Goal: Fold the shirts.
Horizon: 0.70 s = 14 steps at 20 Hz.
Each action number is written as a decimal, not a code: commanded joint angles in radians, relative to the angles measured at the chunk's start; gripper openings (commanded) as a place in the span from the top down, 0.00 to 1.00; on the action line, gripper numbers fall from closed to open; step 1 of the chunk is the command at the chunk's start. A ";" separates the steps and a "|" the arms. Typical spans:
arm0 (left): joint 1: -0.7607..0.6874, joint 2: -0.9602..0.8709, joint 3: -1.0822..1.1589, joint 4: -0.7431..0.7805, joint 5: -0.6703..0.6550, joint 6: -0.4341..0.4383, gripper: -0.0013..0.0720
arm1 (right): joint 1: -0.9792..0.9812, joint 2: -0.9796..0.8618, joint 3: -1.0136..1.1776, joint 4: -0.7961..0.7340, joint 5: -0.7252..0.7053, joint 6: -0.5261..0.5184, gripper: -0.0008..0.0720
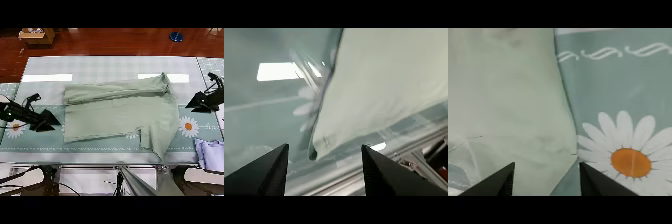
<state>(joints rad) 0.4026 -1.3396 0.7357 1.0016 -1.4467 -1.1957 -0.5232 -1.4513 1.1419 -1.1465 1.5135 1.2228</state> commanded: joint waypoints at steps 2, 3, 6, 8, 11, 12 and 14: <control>0.000 0.021 -0.149 -0.038 0.028 0.036 0.20 | -0.063 0.064 -0.200 0.121 -0.085 -0.098 0.32; -0.002 0.021 -0.162 -0.045 0.038 0.036 0.20 | -0.063 0.063 -0.210 0.122 -0.085 -0.102 0.32; -0.004 0.021 -0.205 -0.064 0.082 0.035 0.20 | -0.063 0.063 -0.220 0.129 -0.086 -0.106 0.32; -0.004 0.021 -0.225 -0.081 0.127 0.031 0.21 | -0.063 0.063 -0.220 0.132 -0.086 -0.106 0.32; -0.016 0.021 -0.235 -0.208 0.225 0.018 0.23 | -0.063 0.065 -0.220 0.175 -0.085 -0.106 0.32; -0.034 0.021 -0.235 -0.246 0.253 0.013 0.24 | -0.063 0.071 -0.220 0.190 -0.087 -0.106 0.32; -0.090 0.019 -0.234 -0.285 0.289 0.013 0.48 | -0.063 0.090 -0.220 0.206 -0.091 -0.108 0.32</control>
<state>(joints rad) 0.3580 -1.3193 0.5083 0.7971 -1.2430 -1.1759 -0.5858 -1.3766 0.9245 -0.9764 1.4288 1.1183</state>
